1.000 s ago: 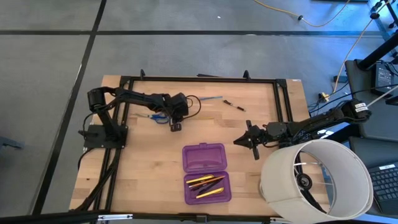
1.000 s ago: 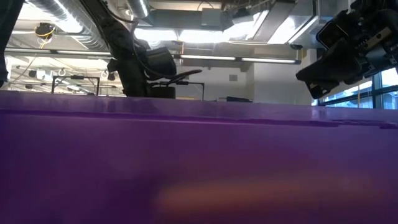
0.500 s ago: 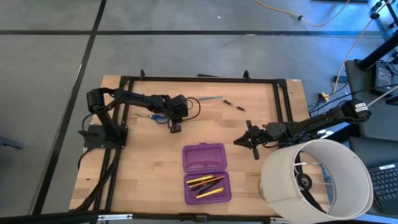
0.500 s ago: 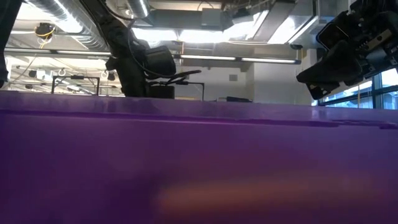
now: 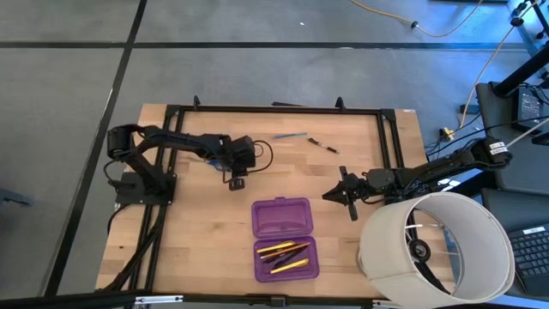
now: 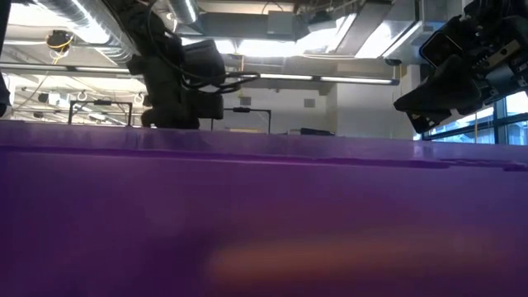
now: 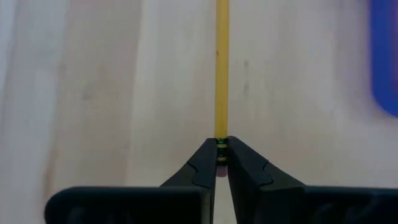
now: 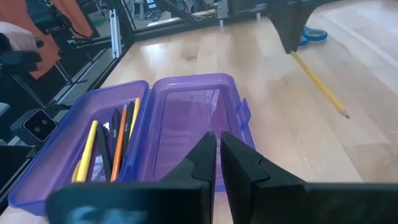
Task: Pick & place school supplies into a supply box
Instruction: Put the yellow pencil into the violet supply box
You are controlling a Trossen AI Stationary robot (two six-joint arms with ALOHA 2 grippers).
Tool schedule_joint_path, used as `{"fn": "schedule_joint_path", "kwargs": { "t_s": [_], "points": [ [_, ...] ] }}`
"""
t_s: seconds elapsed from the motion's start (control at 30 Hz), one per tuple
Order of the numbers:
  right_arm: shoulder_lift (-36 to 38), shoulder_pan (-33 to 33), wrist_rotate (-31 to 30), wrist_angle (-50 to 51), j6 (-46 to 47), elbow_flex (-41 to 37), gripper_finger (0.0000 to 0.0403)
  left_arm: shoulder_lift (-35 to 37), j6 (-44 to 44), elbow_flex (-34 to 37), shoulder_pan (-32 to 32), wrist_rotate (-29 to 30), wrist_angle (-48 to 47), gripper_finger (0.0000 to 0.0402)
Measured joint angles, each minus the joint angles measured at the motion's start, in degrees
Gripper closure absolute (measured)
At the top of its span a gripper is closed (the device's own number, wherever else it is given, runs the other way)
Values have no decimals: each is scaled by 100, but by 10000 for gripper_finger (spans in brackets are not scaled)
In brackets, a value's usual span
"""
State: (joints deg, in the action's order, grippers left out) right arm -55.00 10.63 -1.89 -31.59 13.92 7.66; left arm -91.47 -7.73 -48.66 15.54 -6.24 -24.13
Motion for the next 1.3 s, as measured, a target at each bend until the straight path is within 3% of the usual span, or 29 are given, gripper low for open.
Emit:
{"fn": "schedule_joint_path", "kwargs": {
  "t_s": [0.3,0.6,0.7,0.93,1.13,1.3],
  "points": [
    [0,0,-2,9,82,0,375,125,1151,-5,-642,-764,105,385],
    [2,0,-1,16,82,0,375,128,2965,-15,-2145,-889,1527,385],
    [2,0,-2,17,82,0,375,97,3777,-26,-2663,-631,2115,385],
    [2,-2,-2,17,82,0,375,93,4620,-39,-3712,492,2380,385],
    [2,-2,-2,20,103,0,375,-232,4870,-661,-4166,945,2051,386],
    [2,-1,-2,21,256,0,375,-804,4939,-1384,-4375,1084,1254,391]
  ]
}}
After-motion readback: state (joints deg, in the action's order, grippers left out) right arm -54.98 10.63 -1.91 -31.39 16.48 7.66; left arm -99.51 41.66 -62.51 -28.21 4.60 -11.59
